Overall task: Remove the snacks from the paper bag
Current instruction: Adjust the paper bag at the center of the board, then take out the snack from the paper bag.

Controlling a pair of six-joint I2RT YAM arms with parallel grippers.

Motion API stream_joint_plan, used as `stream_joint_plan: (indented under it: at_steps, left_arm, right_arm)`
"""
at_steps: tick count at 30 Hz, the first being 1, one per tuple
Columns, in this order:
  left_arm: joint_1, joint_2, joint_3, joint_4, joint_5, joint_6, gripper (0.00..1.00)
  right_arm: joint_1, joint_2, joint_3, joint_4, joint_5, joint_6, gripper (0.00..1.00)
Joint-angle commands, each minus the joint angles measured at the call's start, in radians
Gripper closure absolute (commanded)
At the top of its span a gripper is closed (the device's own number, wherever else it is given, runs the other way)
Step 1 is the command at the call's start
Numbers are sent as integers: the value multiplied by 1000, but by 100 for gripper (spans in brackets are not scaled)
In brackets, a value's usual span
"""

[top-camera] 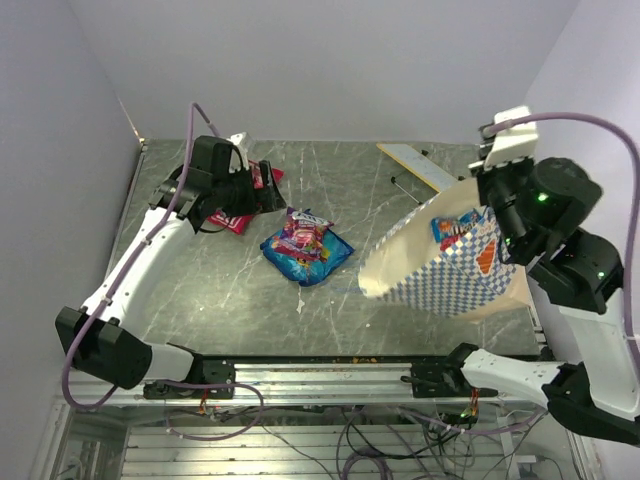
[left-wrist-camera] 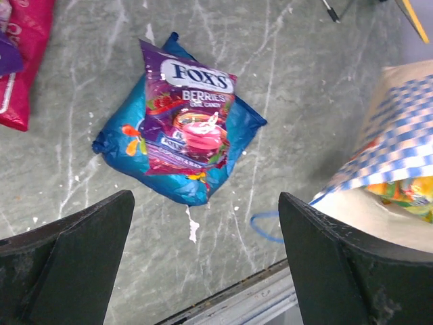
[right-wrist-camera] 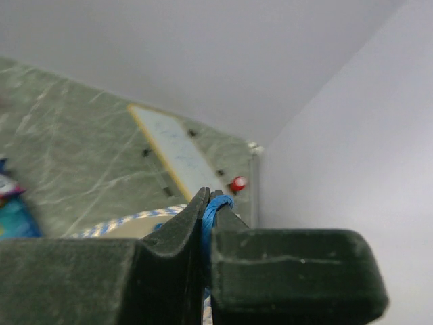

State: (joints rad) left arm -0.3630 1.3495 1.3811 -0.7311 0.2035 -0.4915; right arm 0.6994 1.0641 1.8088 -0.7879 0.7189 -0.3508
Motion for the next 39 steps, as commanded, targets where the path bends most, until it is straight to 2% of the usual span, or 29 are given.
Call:
stream_joint_plan:
  at_steps: [1, 6, 9, 12, 14, 19, 22, 27, 33, 35, 36, 39]
  left_arm:
    - [-21, -43, 24, 1, 92, -14, 2]
    - [-47, -93, -20, 39, 173, -9, 0]
    - [-77, -119, -62, 89, 230, -8, 1]
    - [-126, -151, -132, 191, 273, -27, 0]
    - [-169, -176, -188, 276, 294, -57, 2]
    - [-319, -219, -312, 462, 259, -82, 7]
    - [-412, -234, -363, 565, 204, -63, 10]
    - [-611, -220, -497, 855, 117, -7, 16]
    - [-838, -26, -568, 1124, -52, 174, 26]
    - [-876, 56, -557, 1199, -89, 201, 35]
    - [-888, 96, -555, 1243, -107, 208, 45]
    - [-904, 241, -544, 1385, -119, 211, 49]
  right_arm:
    - [1, -20, -140, -2, -204, 141, 100]
    - [1, -140, -396, 48, -398, 620, 100]
    - [1, -229, -521, 81, -424, 891, 100]
    - [1, -302, -612, 125, -484, 1021, 100]
    - [0, -318, -603, 68, -481, 1087, 100]
    - [1, -315, -505, -231, -428, 1230, 100]
    - [2, -334, -455, -347, -393, 1297, 100]
    - [1, -350, -454, -332, -400, 1296, 100]
    - [1, -321, -420, -369, -368, 1275, 100]
    - [1, -305, -396, -369, -371, 1266, 100]
    - [1, -294, -382, -374, -369, 1263, 100]
    - [1, -250, -323, -412, -362, 1244, 100]
